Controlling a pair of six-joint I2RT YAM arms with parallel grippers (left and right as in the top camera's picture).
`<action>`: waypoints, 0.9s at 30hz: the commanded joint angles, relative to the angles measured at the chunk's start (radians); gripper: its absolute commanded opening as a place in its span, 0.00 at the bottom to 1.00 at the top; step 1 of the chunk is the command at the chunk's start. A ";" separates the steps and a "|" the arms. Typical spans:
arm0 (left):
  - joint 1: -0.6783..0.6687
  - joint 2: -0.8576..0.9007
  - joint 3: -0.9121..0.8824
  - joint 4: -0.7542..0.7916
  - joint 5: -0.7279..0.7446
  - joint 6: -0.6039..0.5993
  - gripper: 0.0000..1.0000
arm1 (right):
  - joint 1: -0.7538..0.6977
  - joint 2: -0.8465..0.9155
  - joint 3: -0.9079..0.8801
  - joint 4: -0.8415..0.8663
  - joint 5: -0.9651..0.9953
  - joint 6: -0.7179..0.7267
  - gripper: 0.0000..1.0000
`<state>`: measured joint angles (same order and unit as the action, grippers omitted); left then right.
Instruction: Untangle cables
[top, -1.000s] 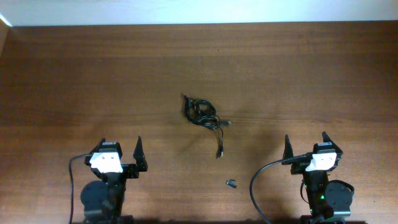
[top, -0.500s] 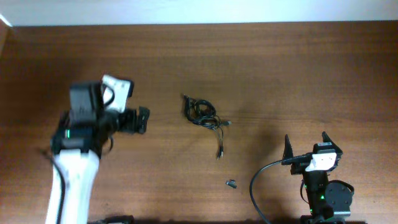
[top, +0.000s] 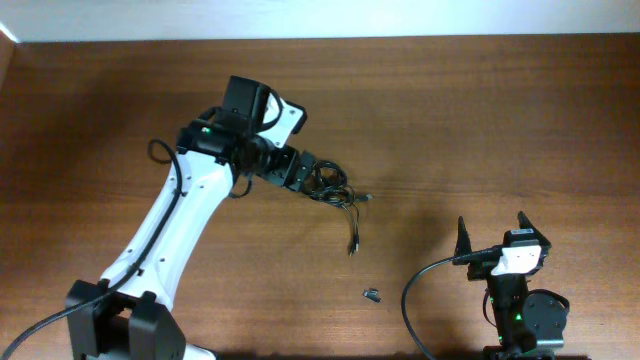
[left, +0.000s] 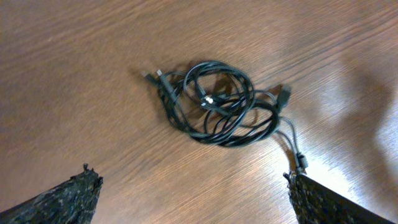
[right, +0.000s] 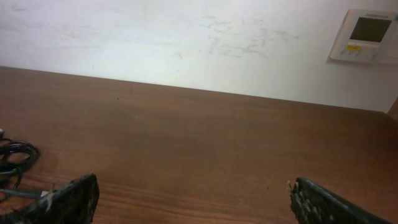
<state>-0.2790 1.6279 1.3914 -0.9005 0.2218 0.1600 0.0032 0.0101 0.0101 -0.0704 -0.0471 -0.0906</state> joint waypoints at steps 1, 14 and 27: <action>-0.040 0.010 0.023 0.053 0.015 -0.116 0.99 | 0.009 -0.006 -0.004 -0.005 -0.009 -0.007 0.99; -0.061 0.132 0.023 0.084 -0.238 -0.633 0.99 | 0.009 -0.006 -0.004 -0.005 -0.009 -0.007 0.99; -0.103 0.281 0.023 0.130 -0.275 -0.731 0.99 | 0.009 -0.006 -0.004 -0.005 -0.009 -0.007 0.99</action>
<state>-0.3809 1.8786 1.3937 -0.7731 -0.0257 -0.5106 0.0032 0.0101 0.0101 -0.0704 -0.0471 -0.0898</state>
